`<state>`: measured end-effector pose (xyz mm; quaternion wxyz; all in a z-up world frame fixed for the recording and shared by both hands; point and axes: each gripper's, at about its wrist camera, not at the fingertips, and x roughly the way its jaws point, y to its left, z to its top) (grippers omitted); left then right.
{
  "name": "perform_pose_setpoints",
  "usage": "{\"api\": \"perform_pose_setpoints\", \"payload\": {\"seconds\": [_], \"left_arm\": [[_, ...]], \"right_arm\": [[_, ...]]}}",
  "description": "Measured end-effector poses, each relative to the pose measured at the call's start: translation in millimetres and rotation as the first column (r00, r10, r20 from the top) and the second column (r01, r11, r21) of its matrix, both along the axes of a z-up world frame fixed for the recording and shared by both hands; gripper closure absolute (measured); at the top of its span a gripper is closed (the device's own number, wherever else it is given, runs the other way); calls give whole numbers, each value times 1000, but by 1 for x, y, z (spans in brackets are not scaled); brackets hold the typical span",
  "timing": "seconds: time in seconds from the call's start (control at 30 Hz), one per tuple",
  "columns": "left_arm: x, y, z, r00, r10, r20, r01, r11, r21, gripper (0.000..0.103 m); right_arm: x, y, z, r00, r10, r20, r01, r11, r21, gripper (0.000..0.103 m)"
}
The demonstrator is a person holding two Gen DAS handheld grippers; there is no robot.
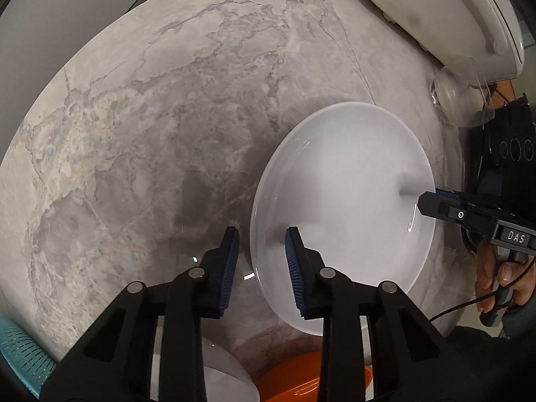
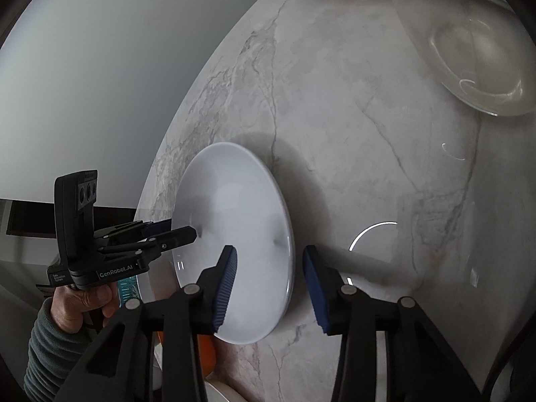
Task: Organize plates and bowls
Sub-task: 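Grip the deep plate rim with both tools and lift it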
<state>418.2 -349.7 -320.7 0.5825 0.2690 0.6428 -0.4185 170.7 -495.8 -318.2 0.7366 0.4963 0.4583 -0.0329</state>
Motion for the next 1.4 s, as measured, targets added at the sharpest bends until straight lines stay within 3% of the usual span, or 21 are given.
{"api": "perform_pose_setpoints", "payload": {"seconds": [0.3,0.5,1.03,1.4], "left_arm": [[-11,0,0,1000,18,8,-18,1000,1,87],[-15,4,-2,999,29,18,-30,999,15,87],[-13,11,6,993,116,-11,-115,992,46,87],[-2,24,38,989,144,-12,-144,988,48,87]], "right_arm": [[10,3,4,999,38,-25,-41,990,-132,83],[12,0,-2,998,49,-51,-56,988,-143,93],[16,0,-2,998,19,-55,-27,988,-153,94],[18,0,18,999,16,-28,-21,988,-156,93]]}}
